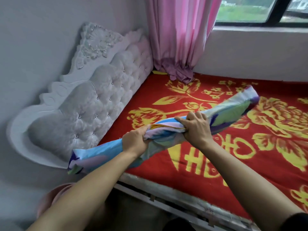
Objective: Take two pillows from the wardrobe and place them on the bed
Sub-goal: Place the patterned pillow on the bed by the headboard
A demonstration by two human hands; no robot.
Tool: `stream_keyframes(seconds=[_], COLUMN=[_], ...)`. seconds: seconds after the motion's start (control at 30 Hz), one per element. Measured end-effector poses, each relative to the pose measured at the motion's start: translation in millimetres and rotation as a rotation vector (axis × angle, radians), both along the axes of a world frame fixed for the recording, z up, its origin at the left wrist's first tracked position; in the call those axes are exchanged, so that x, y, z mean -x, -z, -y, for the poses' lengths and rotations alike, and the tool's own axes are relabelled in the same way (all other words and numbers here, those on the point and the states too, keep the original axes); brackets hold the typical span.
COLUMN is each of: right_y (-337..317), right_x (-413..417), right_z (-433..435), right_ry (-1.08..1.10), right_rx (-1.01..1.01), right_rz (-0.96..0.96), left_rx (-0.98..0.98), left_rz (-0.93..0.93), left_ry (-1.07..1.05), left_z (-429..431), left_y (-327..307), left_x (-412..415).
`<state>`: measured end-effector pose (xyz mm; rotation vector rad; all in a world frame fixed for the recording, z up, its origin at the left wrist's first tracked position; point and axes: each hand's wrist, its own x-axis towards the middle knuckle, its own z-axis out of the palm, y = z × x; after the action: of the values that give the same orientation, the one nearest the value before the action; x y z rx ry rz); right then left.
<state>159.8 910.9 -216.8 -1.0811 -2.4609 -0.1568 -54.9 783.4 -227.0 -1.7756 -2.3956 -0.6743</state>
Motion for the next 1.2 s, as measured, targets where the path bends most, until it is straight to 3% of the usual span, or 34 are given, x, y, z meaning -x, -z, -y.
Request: stream_keyframes(seconds=[0.2, 0.3, 0.37, 0.43, 0.53, 0.6, 0.87, 1.1, 1.2], right_y=[11.5, 29.2, 43.9, 60.4, 80.5, 88.1, 137.9, 179.6, 197.0], right_x=[68.7, 108.9, 136.6, 163.9, 201.8, 225.1, 283.1, 317.6, 311.8], right_z=[-79.3, -98.4, -112.2, -129.9, -155.3, -171.2, -210.6, -222.6, -237.8], right_ry=[0.085, 0.177, 0.177, 0.178, 0.176, 0.256, 0.880, 0.679, 0.801], right_rx=[0.120, 0.362, 0.635, 0.854, 1.019, 1.068, 1.310, 1.453, 1.315], right_rz=[-0.321, -0.513, -0.584, -0.568, -0.425, -0.465, -0.942, -1.190, -1.124], left_rx=[0.080, 0.052, 0.043, 0.029, -0.009, -0.022, -0.045, -0.009, -0.018], left_rz=[0.198, 0.296, 0.387, 0.516, 0.740, 0.841, 1.273, 1.584, 1.573], left_ry=[-0.180, -0.218, -0.252, -0.288, -0.271, -0.216, -0.026, 0.005, 0.010], left_z=[-90.6, -114.9, -127.8, -144.3, -177.8, -201.8, -276.7, -328.8, -357.8], left_y=[-16.2, -18.6, -15.9, -12.1, -5.2, -2.0, 0.4, 35.9, 65.4], left_x=[56.4, 83.6, 106.9, 136.4, 180.7, 207.4, 321.3, 393.1, 407.6])
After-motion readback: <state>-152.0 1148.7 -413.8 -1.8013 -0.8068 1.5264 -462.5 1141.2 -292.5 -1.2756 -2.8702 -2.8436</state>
